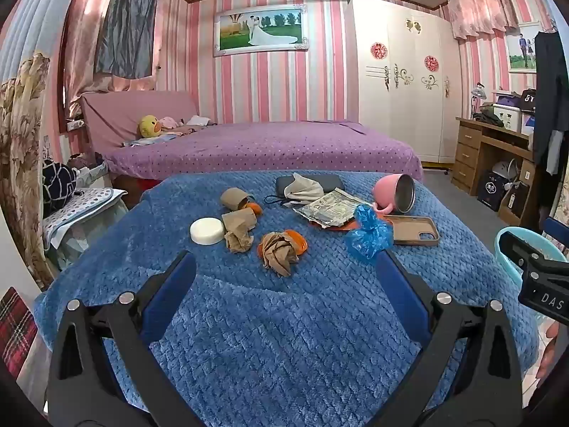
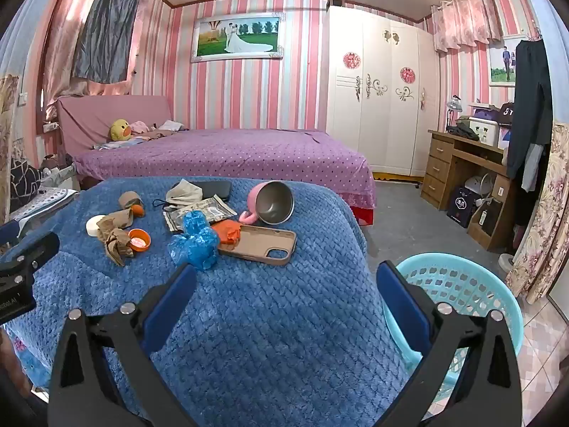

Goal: Collect trash

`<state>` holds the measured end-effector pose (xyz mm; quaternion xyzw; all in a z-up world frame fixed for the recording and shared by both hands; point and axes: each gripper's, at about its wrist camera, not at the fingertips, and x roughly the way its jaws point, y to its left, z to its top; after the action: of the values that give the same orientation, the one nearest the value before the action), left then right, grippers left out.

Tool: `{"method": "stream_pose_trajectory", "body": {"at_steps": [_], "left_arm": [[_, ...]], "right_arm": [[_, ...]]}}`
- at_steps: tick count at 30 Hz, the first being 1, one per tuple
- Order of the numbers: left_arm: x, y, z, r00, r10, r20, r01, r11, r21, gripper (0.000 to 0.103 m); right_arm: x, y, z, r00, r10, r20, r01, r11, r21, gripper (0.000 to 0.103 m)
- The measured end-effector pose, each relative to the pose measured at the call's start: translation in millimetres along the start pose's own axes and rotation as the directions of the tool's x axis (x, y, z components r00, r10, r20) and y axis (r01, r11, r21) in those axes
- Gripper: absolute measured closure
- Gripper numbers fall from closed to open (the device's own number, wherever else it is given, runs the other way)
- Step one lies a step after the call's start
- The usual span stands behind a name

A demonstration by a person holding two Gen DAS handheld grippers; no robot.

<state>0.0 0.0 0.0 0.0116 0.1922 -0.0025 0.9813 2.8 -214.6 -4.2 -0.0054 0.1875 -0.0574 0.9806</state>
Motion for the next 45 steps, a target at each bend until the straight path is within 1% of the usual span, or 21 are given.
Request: {"method": "stream_pose_trajectory", "body": {"at_steps": [30, 32, 38, 41, 45], "left_arm": [[0, -1, 0, 1.000, 0.007, 0.000, -0.007, 1.000, 0.013, 0.005], [1, -1, 0, 1.000, 0.008, -0.002, -0.008, 1.000, 0.013, 0.005], [3, 0, -2, 1.000, 0.008, -0.003, -0.008, 1.000, 0.013, 0.005], [4, 3, -9, 1.000, 0.011, -0.004, -0.011, 1.000, 0.013, 0.005], [8, 6, -11, 1.000, 0.012, -0.006, -0.012, 1.000, 0.012, 0.005]], "right_arm": [[0, -2, 1, 1.000, -0.001, 0.000, 0.001, 1.000, 0.004, 0.004], [5, -8, 3, 1.000, -0.002, 0.000, 0.002, 1.000, 0.005, 0.004], [4, -8, 2, 1.000, -0.002, -0.001, 0.002, 1.000, 0.006, 0.004], [3, -7, 2, 1.000, -0.003, -0.001, 0.003, 1.000, 0.005, 0.004], [3, -14, 2, 1.000, -0.006, -0.004, 0.006, 1.000, 0.008, 0.004]]}}
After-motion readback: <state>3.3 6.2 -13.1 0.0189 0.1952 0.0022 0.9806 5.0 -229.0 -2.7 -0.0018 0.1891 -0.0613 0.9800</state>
